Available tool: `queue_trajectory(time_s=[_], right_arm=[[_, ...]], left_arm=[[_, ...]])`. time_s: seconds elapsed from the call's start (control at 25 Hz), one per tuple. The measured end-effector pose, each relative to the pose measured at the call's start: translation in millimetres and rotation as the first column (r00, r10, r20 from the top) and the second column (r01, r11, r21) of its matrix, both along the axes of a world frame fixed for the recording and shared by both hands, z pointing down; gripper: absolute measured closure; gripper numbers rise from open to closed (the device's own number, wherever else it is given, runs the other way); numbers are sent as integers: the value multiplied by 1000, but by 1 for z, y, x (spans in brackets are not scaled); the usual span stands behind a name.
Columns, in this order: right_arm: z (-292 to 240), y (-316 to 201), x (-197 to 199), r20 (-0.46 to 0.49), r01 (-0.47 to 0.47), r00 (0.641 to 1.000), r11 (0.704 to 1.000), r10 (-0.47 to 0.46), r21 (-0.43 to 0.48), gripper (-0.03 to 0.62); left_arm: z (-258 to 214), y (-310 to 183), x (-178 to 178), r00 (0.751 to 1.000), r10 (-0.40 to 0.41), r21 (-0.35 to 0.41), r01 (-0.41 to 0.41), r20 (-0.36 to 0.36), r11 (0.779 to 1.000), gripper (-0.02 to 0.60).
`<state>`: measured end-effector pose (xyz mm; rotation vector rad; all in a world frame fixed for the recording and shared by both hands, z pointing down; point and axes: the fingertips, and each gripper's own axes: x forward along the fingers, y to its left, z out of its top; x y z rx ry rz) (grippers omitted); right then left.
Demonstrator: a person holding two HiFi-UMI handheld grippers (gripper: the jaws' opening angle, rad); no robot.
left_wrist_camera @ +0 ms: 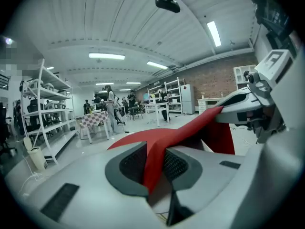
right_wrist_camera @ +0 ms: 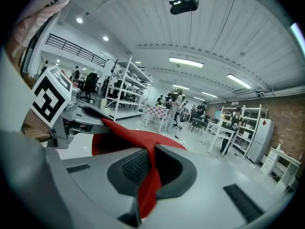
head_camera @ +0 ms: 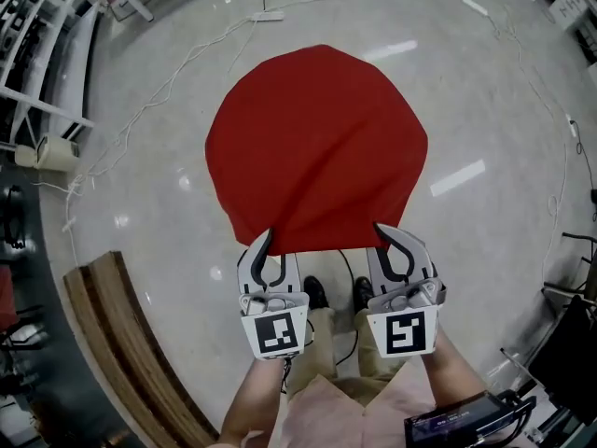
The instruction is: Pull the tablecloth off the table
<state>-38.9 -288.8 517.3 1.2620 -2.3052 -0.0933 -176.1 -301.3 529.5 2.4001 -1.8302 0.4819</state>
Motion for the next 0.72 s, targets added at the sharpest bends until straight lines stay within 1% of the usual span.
queue_trajectory(time_s=[0.12, 0.24, 0.36, 0.44, 0.64, 0.72], right_arm=[[-21, -11, -4, -1, -21, 1000, 1000, 21, 13, 565], [-36, -20, -2, 17, -52, 999, 998, 51, 33, 565], [-54, -27, -1, 28, -67, 997, 997, 66, 35, 565], [-67, -31, -2, 27, -72, 997, 996, 71, 44, 565], [-92, -33, 0, 19, -81, 997, 995, 80, 59, 565], [-104, -35, 0, 24, -85, 996, 994, 84, 72, 565]], left_arm=[[-22, -8, -5, 999, 11, -19, -10, 34, 1000, 499], [-35, -13, -4, 997, 34, -49, -31, 74, 998, 499], [-53, -19, -5, 997, 47, -63, -43, 67, 997, 499], [-66, -24, -6, 997, 46, -62, -42, 60, 997, 499], [-93, -27, -4, 996, 57, -54, -53, 71, 997, 499], [-106, -29, -4, 997, 59, -47, -56, 57, 997, 499]])
